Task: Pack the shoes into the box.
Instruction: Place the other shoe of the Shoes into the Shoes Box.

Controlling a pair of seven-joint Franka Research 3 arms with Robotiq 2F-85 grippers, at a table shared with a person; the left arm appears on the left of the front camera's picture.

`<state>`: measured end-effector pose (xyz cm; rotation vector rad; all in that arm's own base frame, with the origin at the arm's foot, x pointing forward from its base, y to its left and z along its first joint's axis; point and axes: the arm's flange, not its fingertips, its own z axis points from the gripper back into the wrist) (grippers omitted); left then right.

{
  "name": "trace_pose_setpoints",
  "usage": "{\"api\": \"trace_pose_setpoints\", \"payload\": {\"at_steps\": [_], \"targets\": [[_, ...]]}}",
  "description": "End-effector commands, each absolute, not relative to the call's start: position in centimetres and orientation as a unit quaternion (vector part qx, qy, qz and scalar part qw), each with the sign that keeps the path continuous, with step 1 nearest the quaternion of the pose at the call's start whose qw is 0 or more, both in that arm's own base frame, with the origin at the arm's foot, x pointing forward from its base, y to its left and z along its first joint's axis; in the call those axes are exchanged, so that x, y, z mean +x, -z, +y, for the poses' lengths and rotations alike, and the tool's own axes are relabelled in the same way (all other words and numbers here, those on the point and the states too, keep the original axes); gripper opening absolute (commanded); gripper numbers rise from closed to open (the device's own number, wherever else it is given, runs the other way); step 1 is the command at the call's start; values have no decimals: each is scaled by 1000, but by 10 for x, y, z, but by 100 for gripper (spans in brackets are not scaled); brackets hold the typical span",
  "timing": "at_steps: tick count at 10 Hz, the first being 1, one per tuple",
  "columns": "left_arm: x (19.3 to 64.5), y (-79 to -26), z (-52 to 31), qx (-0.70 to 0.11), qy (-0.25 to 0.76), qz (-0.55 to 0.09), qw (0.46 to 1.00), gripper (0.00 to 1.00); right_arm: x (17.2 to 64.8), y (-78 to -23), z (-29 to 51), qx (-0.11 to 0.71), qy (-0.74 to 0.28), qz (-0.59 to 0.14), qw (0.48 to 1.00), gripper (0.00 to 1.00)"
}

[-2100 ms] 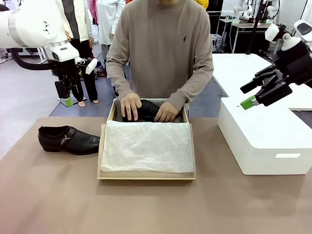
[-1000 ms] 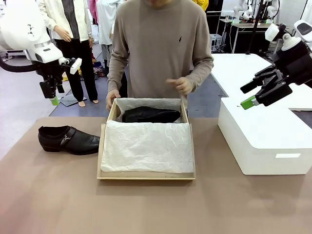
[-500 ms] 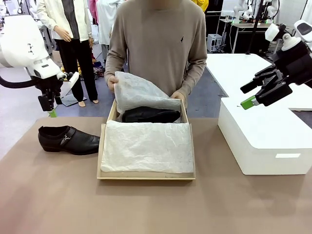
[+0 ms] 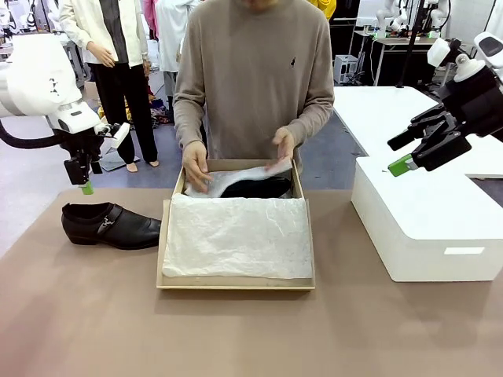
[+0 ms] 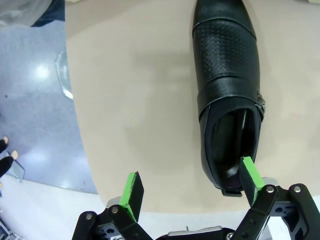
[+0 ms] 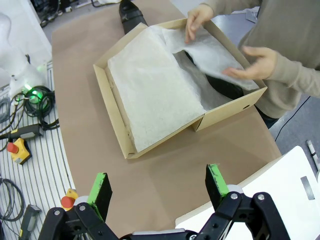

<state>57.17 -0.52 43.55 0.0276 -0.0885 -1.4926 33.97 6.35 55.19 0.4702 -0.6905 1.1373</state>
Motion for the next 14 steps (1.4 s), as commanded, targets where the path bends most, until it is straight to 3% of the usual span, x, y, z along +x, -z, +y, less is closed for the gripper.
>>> {"api": "trace_pose_setpoints", "payload": {"at_steps": [1,14], "targets": [[571,-436,-4,13,676,-41,736,100,343,-552,63,224,-530,-328,749,100],[595,-393,3,-34,678,22,734,100,343,-552,63,224,-530,-328,749,100]]}}
